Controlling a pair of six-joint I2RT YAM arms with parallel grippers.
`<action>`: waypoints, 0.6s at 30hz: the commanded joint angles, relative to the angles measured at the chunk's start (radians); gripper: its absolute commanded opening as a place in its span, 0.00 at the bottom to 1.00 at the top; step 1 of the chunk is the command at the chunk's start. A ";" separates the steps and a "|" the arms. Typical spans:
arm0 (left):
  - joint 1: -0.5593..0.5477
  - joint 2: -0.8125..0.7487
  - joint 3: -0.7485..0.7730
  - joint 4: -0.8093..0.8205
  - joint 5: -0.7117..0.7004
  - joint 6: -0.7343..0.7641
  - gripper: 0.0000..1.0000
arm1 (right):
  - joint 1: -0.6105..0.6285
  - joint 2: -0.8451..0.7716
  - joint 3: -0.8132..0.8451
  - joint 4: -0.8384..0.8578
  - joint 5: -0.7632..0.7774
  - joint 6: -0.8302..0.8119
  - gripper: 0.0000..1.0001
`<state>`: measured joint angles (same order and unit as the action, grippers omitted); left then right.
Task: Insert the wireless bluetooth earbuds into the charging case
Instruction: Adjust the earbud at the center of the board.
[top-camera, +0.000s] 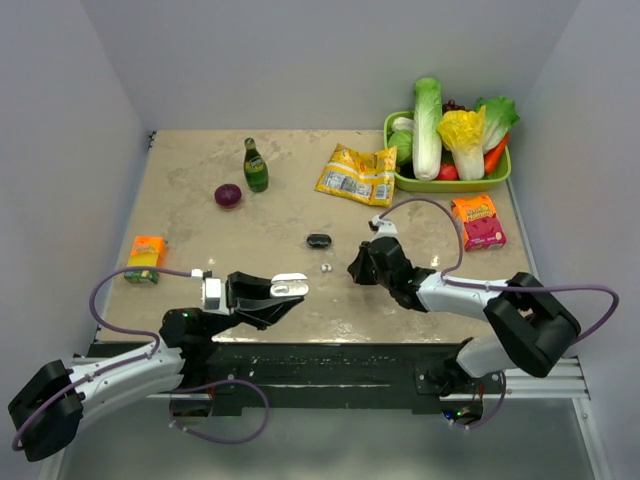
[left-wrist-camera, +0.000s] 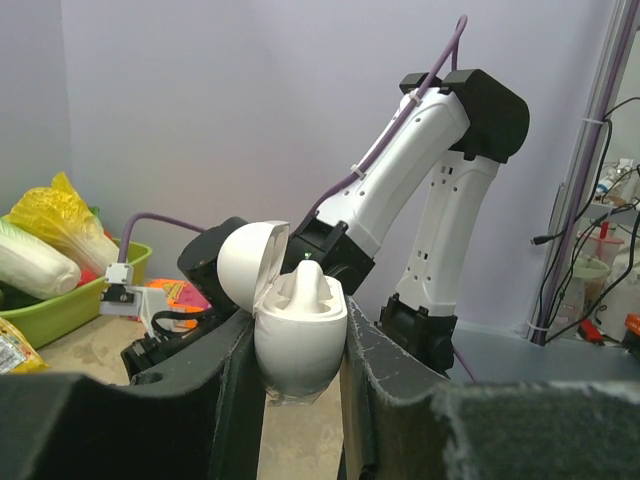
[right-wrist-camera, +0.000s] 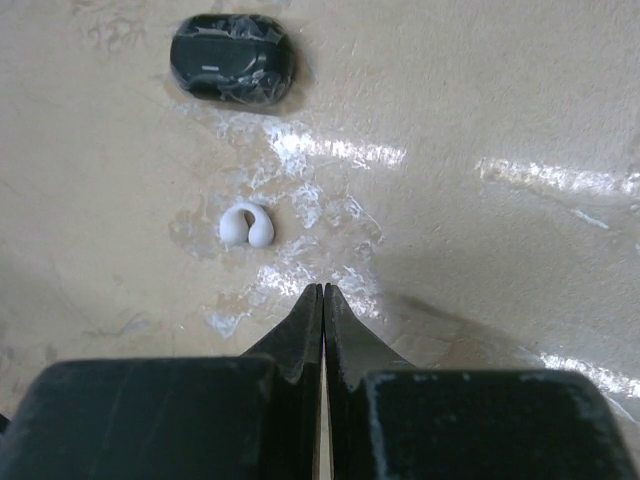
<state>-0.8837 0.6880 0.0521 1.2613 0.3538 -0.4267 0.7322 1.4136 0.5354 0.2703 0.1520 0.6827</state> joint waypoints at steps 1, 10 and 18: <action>0.006 -0.008 -0.182 0.072 -0.019 0.006 0.00 | -0.001 -0.001 -0.003 0.096 -0.049 -0.058 0.07; 0.006 0.010 -0.190 0.088 -0.027 0.006 0.00 | -0.002 0.094 0.098 0.066 -0.051 -0.226 0.35; 0.006 0.041 -0.189 0.108 -0.021 0.008 0.00 | 0.001 0.177 0.170 0.076 -0.055 -0.247 0.37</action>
<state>-0.8837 0.7216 0.0521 1.2736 0.3439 -0.4271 0.7319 1.5745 0.6399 0.3092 0.0929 0.4744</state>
